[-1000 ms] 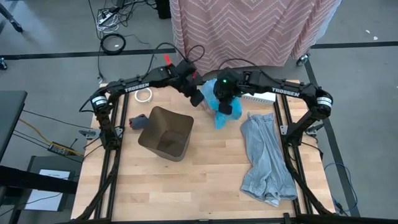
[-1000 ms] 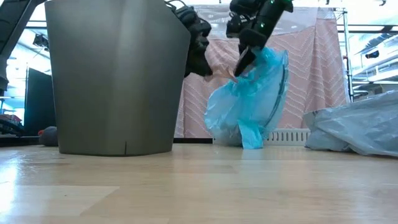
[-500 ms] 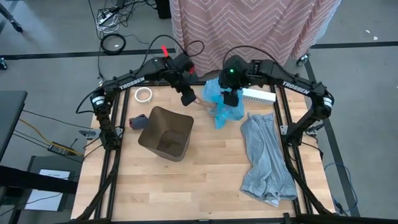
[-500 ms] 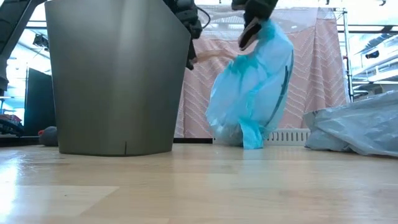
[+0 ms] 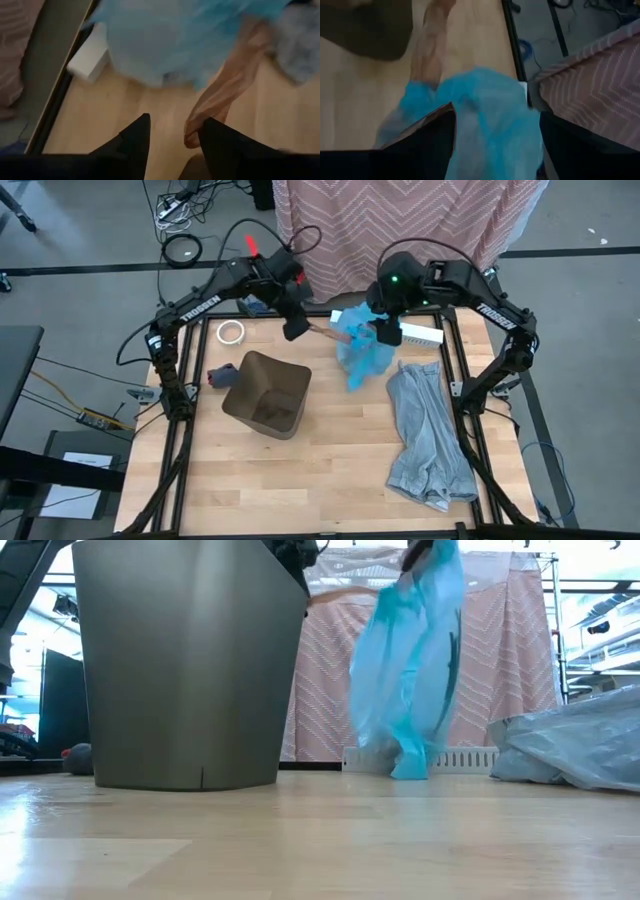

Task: Place trash/remove bag and relplace
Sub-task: Remove the blue trash bag from the black trash bin

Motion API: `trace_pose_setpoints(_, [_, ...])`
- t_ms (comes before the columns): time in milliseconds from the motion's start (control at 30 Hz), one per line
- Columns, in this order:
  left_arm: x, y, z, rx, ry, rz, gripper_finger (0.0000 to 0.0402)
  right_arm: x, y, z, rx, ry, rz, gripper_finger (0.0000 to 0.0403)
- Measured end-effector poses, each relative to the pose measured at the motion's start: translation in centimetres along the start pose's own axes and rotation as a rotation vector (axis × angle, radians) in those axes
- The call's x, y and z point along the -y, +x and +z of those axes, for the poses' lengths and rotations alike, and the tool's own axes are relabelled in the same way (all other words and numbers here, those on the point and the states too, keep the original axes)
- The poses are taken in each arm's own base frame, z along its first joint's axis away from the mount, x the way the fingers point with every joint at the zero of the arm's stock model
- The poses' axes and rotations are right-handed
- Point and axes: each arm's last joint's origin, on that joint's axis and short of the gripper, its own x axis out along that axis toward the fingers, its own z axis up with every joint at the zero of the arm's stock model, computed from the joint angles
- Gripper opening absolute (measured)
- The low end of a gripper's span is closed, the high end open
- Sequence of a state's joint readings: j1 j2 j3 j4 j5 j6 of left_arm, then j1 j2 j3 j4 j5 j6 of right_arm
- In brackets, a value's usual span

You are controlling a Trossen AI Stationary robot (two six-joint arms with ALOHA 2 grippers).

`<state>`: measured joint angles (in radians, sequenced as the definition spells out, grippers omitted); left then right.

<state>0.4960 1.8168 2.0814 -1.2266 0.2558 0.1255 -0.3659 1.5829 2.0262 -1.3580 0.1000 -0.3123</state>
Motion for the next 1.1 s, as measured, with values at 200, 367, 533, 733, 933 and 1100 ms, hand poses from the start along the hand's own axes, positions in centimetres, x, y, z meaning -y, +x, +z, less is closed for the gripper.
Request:
trace_pose_setpoints(200, [0.4, 0.8, 2.7, 0.245, -0.012, -0.201, 0.0170, 0.2, 1.4, 0.5, 0.023, 0.013, 0.087, 0.0268])
trace_pose_setpoints(367, [0.2, 3.5, 3.8, 0.278, -0.078, -0.275, 0.0170, 0.0, 4.9, 0.4, -0.095, -0.021, 0.144, 0.0257])
trace_pose_setpoints(533, [-0.3, 3.9, 2.8, 0.184, -0.074, -0.285, 0.0170, 1.3, 6.2, -1.5, -0.238, -0.028, 0.172, 0.0246])
trace_pose_setpoints(733, [-0.4, 4.1, 1.9, 0.099, -0.092, -0.252, 0.0170, 1.9, 5.2, -2.9, -0.337, -0.043, 0.182, 0.0247])
trace_pose_setpoints(933, [1.5, 4.2, 3.3, 0.195, -0.099, -0.380, 0.0170, 2.7, 1.2, -2.7, -0.215, -0.029, 0.080, 0.0250])
trace_pose_setpoints(1100, [4.3, 4.3, 5.7, 0.413, -0.007, -0.403, 0.0170, 3.6, 1.5, -2.4, -0.176, 0.066, 0.057, 0.0243])
